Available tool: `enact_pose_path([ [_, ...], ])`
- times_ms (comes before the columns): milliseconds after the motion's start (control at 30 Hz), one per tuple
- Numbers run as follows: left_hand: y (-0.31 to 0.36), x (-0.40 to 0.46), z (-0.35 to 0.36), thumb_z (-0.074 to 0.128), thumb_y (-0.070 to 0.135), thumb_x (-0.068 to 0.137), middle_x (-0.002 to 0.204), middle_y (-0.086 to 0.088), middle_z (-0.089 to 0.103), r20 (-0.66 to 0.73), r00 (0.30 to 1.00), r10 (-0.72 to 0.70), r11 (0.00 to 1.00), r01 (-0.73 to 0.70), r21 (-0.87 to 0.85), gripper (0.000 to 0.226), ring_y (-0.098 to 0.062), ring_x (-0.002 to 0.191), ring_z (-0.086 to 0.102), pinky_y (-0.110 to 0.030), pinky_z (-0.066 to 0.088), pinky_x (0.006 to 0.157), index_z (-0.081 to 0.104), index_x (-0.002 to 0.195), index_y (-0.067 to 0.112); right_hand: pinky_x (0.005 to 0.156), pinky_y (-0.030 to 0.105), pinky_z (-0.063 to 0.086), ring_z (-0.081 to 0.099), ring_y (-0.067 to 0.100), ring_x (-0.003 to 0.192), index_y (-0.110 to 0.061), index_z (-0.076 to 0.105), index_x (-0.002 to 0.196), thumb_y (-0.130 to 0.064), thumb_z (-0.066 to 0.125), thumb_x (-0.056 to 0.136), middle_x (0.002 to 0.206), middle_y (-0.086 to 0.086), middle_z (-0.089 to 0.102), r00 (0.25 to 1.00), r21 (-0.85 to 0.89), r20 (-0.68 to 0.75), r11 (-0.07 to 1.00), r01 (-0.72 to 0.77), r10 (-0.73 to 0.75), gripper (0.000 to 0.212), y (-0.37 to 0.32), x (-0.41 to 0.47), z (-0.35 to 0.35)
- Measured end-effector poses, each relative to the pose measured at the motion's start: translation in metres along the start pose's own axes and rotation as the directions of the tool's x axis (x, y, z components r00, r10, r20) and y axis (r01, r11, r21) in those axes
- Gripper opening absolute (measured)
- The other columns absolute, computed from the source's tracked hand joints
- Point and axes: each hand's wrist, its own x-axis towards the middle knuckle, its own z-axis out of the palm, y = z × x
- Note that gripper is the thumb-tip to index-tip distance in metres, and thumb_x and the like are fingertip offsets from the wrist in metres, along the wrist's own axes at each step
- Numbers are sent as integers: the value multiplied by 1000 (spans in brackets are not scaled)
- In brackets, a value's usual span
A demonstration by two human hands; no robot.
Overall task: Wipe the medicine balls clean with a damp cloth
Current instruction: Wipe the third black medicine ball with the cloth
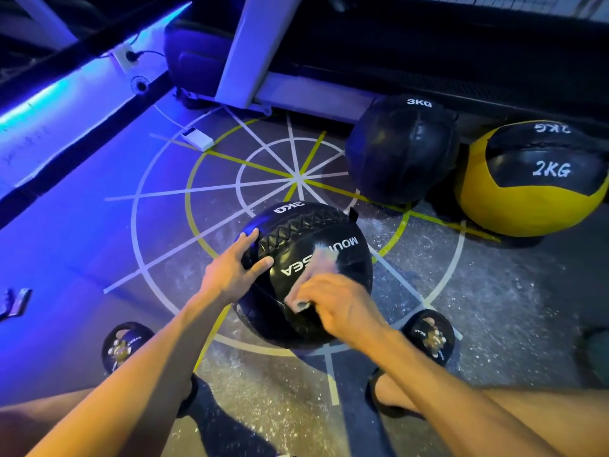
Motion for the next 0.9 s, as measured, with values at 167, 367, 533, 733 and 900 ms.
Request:
enact_pose_path([
  [167,4,-3,4,57,65,94,169,14,19,-10,1000,5,999,-5,-37,76,-28,146,43,-46,41,112,24,160,47,86,29,52,60,0,90,-27,74,98,2,59,91,98,-15,69,824,77,-308,876,-476,475,33,18,-12,-17],
  [367,-6,-8,1,59,64,94,170,11,19,7,1000,6,999,-6,-47,76,-29,144,45,-46,41,109,25,160,45,82,32,53,60,13,97,-26,72,100,-6,51,90,107,-13,67,1000,65,26,998,-18,16,30,-49,-10,31],
  [533,-14,-18,0,66,54,94,165,7,35,-10,1000,-7,994,6,-105,76,-26,143,46,-43,40,109,30,159,39,87,37,60,68,12,95,-41,69,96,-8,51,95,108,-18,68,948,9,142,957,-288,284,38,-19,-2,-33],
  [733,-23,-24,-7,67,45,97,154,-5,51,21,999,-25,992,28,-127,73,-30,134,54,-41,43,104,32,159,29,60,20,44,59,3,66,-28,66,88,-11,61,100,80,-12,67,760,251,-224,789,-560,611,22,1,27,-185],
  [900,-22,-21,-11,64,38,100,165,-8,34,-33,999,-12,1000,11,-17,72,-36,142,44,-48,44,109,28,161,27,66,43,45,51,24,71,-2,64,93,-17,63,97,77,13,54,746,316,-187,758,-571,639,15,14,39,-281],
])
